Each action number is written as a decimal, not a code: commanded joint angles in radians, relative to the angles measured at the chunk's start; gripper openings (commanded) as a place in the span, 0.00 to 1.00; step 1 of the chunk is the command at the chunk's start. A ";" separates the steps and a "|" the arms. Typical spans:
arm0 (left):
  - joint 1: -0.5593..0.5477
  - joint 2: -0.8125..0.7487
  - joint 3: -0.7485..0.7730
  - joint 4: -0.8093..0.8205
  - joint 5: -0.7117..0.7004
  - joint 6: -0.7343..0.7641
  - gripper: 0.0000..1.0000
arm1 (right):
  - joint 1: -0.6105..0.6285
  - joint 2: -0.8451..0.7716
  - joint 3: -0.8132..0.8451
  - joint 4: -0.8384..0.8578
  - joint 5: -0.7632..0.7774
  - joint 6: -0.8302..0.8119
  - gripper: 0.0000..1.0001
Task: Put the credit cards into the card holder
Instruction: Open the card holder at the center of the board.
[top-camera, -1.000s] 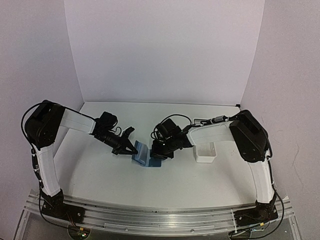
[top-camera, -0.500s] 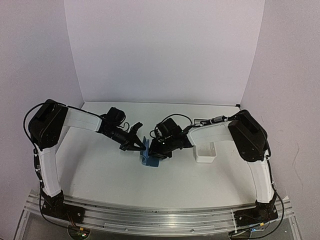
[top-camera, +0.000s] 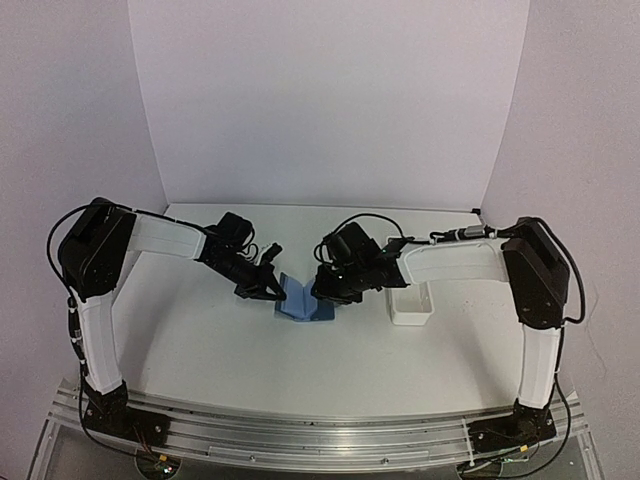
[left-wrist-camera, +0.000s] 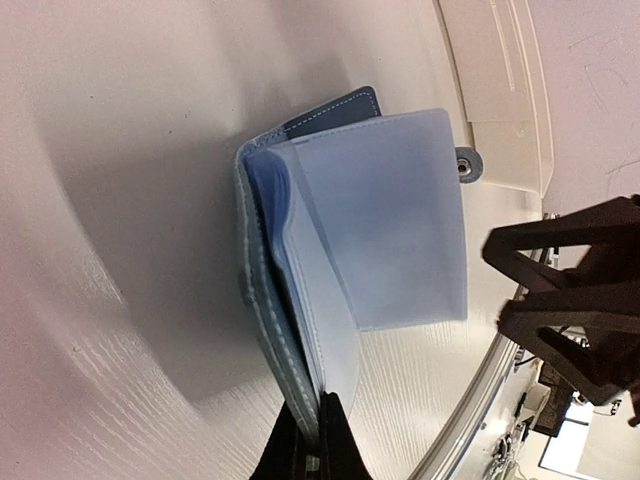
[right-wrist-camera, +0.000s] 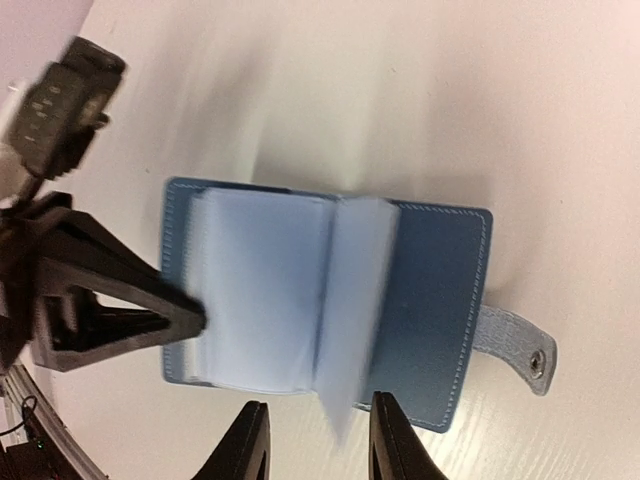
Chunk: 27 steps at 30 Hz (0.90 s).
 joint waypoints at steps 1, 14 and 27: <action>-0.004 -0.019 0.009 -0.020 -0.057 0.037 0.00 | 0.040 -0.052 0.083 -0.010 0.101 -0.086 0.29; 0.000 0.001 -0.030 -0.052 -0.109 0.104 0.00 | 0.007 0.146 0.153 0.016 0.015 -0.039 0.02; 0.075 0.006 0.006 -0.206 -0.241 0.203 0.29 | 0.002 0.203 0.113 0.016 -0.032 -0.064 0.00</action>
